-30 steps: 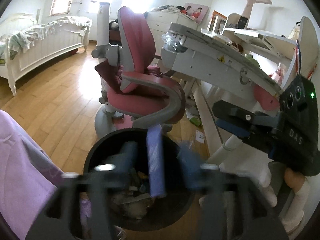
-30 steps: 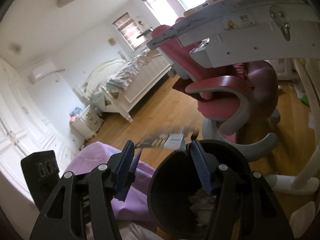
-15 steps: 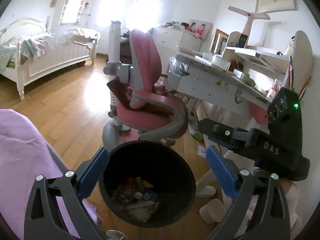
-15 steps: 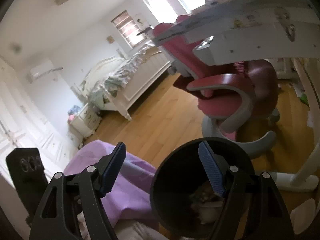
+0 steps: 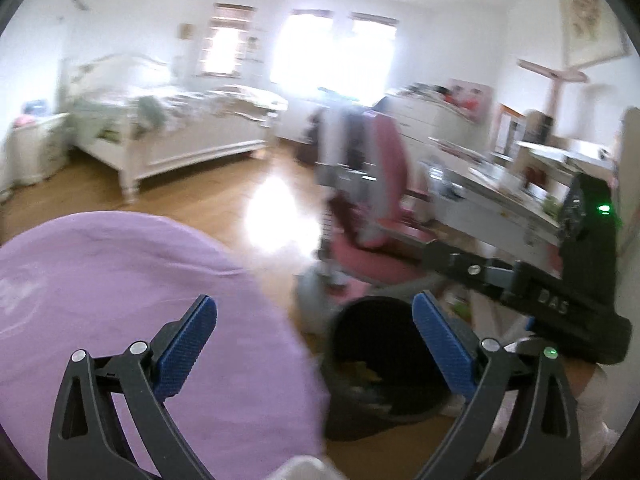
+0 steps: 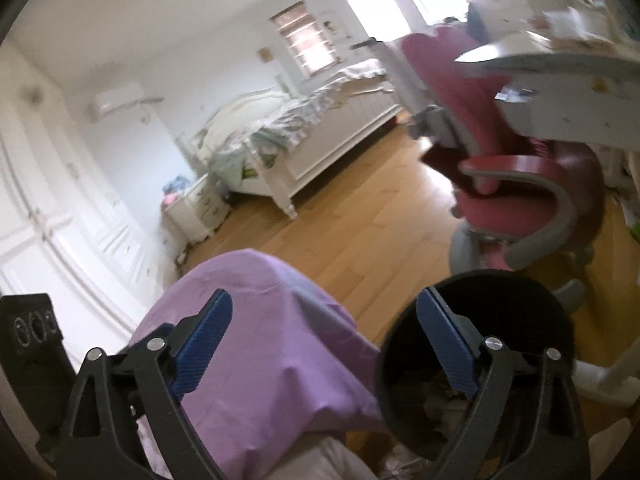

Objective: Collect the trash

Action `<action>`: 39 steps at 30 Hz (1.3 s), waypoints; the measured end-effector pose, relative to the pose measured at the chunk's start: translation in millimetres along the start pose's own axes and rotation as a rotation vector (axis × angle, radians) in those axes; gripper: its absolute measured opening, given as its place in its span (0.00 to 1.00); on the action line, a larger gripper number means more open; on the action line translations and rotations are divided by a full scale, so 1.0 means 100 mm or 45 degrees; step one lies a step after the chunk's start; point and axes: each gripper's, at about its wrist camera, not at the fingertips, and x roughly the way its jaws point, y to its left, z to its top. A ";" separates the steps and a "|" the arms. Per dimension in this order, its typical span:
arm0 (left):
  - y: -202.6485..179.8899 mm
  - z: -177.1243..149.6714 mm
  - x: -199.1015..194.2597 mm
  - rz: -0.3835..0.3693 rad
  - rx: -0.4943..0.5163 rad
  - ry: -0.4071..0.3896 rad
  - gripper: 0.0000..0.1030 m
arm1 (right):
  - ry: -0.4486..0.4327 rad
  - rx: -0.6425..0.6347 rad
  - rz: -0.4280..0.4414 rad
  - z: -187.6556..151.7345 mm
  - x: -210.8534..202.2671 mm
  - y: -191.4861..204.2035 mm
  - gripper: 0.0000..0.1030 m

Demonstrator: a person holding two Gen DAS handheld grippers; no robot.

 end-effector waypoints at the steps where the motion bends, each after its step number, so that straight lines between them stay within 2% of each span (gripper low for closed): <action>1: 0.11 -0.01 -0.07 0.046 -0.016 -0.013 0.95 | 0.000 -0.034 0.000 -0.02 0.05 0.14 0.93; 7: 0.82 -0.10 -0.54 0.375 -0.122 -0.107 0.95 | -0.032 -0.259 -0.002 -0.20 0.42 1.03 0.95; 13: 1.36 -0.25 -0.85 0.607 -0.211 -0.140 0.95 | 0.011 -0.522 0.037 -0.58 0.96 1.93 0.95; 16: 1.54 -0.32 -0.92 0.650 -0.236 -0.146 0.95 | 0.002 -0.553 0.100 -0.76 1.17 2.21 0.95; 21: 1.73 -0.43 -0.96 0.695 -0.254 -0.143 0.95 | -0.022 -0.556 0.135 -0.99 1.44 2.46 0.95; 25: 1.80 -0.48 -0.94 0.686 -0.272 -0.141 0.95 | -0.080 -0.563 0.107 -1.07 1.50 2.56 0.95; 28: 1.82 -0.50 -0.94 0.686 -0.279 -0.140 0.95 | -0.157 -0.548 0.109 -1.04 1.45 2.52 0.95; 39: 1.87 -0.48 -0.92 0.714 -0.313 -0.115 0.95 | -0.156 -0.512 0.119 -1.00 1.43 2.40 0.95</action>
